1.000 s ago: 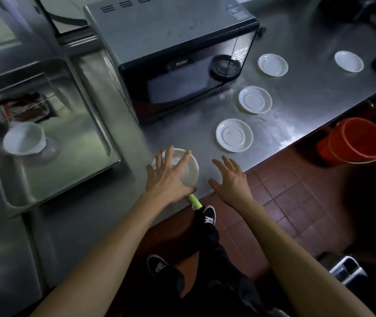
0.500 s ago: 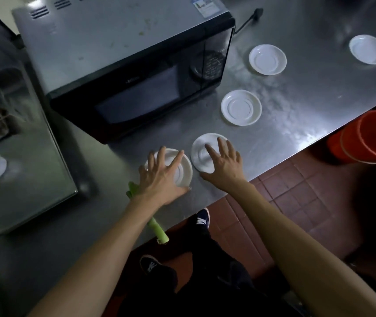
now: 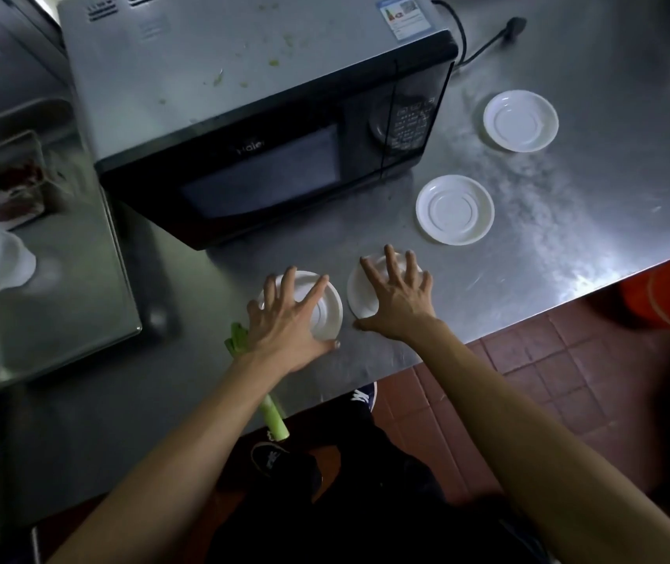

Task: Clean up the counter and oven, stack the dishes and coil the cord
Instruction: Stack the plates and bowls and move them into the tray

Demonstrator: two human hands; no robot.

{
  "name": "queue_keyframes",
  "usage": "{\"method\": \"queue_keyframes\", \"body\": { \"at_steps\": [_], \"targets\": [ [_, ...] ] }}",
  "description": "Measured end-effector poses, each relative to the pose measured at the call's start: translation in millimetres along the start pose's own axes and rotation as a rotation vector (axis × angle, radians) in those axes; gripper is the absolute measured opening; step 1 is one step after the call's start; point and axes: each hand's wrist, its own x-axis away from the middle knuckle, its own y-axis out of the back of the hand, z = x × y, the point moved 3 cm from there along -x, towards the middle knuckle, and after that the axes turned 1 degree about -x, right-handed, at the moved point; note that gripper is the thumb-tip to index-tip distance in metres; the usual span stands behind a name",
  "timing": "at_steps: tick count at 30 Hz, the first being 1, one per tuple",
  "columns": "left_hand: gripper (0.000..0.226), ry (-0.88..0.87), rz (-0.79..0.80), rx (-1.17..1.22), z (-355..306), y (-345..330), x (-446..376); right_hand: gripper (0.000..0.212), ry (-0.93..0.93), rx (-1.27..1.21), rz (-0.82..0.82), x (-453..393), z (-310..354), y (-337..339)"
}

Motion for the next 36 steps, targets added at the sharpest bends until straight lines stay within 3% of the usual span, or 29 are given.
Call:
{"method": "queue_keyframes", "body": {
  "at_steps": [11,18,27,36],
  "targets": [
    [0.112,0.02,-0.015,0.026,5.8,4.8,4.6,0.113,0.029,-0.048,-0.069,10.2,7.4,10.4],
    [0.111,0.131,-0.1,0.093,44.1,21.7,23.2,0.112,0.126,-0.041,-0.14,23.3,46.8,32.7],
    [0.11,0.304,-0.196,0.191,141.2,42.8,72.8,0.114,0.302,-0.013,-0.15,25.9,149.8,44.5],
    [0.105,0.528,-0.222,0.328,290.8,34.1,108.5,0.115,0.387,0.053,-0.145,24.6,278.1,33.4]
  ]
}}
